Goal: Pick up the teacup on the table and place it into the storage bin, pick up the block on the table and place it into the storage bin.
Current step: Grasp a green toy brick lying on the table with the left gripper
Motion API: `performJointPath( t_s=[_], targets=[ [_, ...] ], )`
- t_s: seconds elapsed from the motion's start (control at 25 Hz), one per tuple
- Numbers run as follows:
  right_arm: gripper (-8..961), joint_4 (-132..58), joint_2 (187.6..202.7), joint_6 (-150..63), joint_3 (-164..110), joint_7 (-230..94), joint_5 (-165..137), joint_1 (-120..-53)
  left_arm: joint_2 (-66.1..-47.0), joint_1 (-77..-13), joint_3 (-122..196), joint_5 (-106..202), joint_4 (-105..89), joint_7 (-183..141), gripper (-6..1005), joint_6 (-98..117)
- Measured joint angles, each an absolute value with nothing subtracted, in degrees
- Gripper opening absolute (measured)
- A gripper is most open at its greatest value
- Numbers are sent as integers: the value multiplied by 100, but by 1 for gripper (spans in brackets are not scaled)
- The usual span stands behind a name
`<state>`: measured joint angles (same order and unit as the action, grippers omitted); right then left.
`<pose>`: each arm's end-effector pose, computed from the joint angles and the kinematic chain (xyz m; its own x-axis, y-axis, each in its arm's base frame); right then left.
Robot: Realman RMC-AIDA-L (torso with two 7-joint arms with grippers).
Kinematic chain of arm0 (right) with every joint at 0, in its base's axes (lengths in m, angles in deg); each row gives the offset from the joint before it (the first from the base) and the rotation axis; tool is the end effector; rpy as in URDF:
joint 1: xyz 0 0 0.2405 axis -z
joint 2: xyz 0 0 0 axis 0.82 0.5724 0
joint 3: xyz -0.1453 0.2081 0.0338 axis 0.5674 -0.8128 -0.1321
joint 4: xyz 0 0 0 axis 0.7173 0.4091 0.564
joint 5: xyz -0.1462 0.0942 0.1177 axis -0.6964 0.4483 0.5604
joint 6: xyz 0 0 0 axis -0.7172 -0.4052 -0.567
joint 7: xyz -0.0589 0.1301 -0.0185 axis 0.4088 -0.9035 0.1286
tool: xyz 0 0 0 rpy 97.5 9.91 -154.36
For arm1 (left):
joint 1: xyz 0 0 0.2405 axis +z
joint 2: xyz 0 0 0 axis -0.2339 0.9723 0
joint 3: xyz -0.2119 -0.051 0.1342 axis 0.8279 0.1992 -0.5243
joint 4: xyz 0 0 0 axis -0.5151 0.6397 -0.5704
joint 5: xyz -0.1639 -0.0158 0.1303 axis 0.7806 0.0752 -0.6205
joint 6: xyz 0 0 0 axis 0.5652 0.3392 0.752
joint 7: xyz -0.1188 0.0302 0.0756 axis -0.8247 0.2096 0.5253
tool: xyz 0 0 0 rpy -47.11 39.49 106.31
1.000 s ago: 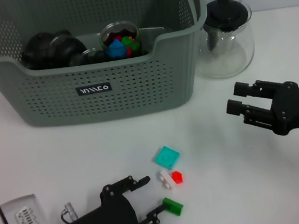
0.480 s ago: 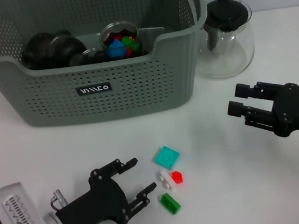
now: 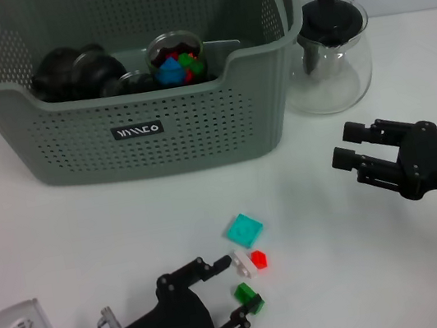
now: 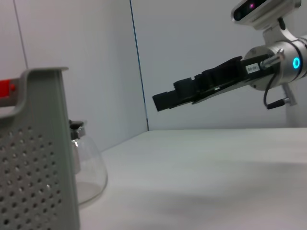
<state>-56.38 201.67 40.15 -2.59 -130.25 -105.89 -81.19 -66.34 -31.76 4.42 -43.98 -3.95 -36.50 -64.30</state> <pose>0.2829 0.2943 -0.0171 0.6253 -0.2994 -0.7206 -0.5440 -0.8294 -0.1274 -0.2987 0.2061 -0.1151 0.8378 -0.0170 0.5457 0.2614 -0.8650 -0.4283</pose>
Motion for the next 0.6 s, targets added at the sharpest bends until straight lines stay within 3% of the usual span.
performJointPath(
  t_s=[0.6],
  targets=[
    [558, -5638, 20168, 4008, -238, -13025, -10589, -8089, -6643, -3277, 510, -4350, -876, -3290, 590, -5849]
  ],
)
